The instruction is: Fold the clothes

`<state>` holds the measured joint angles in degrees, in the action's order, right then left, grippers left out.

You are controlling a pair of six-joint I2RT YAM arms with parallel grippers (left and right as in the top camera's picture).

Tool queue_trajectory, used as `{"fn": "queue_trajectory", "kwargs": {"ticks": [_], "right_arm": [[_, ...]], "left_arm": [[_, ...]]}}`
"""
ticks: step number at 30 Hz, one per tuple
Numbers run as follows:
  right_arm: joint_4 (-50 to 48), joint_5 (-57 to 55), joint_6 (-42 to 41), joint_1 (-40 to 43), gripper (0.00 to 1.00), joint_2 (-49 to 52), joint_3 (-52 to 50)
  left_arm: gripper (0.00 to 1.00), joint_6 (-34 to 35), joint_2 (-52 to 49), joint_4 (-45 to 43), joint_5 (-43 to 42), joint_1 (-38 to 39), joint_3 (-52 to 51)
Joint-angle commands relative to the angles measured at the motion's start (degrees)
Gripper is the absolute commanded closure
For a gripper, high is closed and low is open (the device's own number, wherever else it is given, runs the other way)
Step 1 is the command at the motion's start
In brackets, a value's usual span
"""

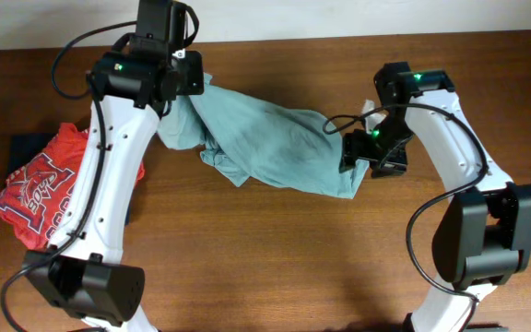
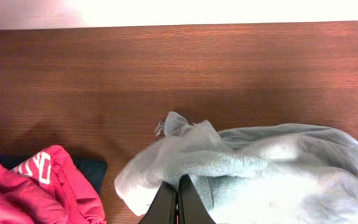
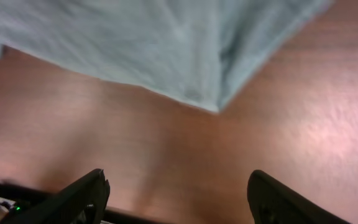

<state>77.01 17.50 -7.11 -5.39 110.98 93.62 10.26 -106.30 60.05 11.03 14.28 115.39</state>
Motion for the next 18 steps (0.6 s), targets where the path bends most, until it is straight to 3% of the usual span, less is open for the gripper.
{"fn": "queue_trajectory", "kwargs": {"ticks": [1, 7, 14, 18], "right_arm": [[-1.70, 1.46, 6.88, -1.60, 0.24, 0.09, -1.53], [-7.98, -1.77, 2.14, -1.70, 0.24, 0.09, -8.92], [-20.94, -1.44, 2.78, -1.73, 0.25, 0.09, -18.03], [-21.51, -1.44, 2.75, -1.73, 0.32, 0.09, -18.49]], "left_arm": [[0.99, -0.81, -0.17, 0.00, 2.16, -0.39, -0.07], [0.99, -0.81, -0.17, 0.04, 2.12, -0.39, -0.07], [0.99, -0.81, -0.17, 0.04, 2.12, -0.39, -0.04], [0.99, -0.81, -0.17, 0.07, 2.12, -0.39, -0.07]]}}
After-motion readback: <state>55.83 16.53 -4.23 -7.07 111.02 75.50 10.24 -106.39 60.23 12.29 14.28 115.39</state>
